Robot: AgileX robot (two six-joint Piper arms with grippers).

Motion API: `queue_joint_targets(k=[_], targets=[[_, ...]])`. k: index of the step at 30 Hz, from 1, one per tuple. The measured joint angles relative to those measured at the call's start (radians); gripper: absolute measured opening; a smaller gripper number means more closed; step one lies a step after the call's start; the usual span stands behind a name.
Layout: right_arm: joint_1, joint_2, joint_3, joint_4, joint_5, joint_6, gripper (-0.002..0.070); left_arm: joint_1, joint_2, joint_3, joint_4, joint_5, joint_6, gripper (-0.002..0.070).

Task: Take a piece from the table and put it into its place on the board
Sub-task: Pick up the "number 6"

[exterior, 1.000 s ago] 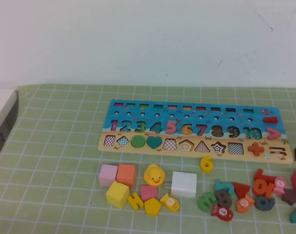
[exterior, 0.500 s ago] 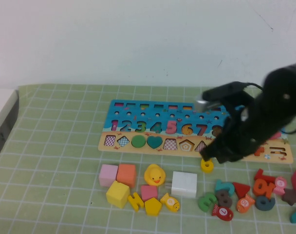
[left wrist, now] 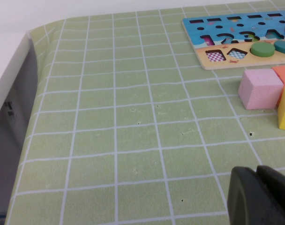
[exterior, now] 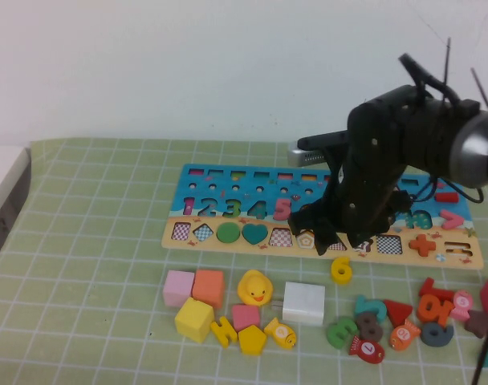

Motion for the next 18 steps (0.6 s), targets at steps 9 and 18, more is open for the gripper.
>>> queue_joint_targets(k=[9, 18], targets=[[-0.052, 0.088, -0.087, 0.004, 0.091, 0.068, 0.0412, 0.000, 0.000, 0.000, 0.000, 0.000, 0.000, -0.0002], [-0.057, 0.153, -0.087, 0.124, 0.099, 0.070, 0.0395, 0.000, 0.000, 0.000, 0.000, 0.000, 0.000, -0.0002]])
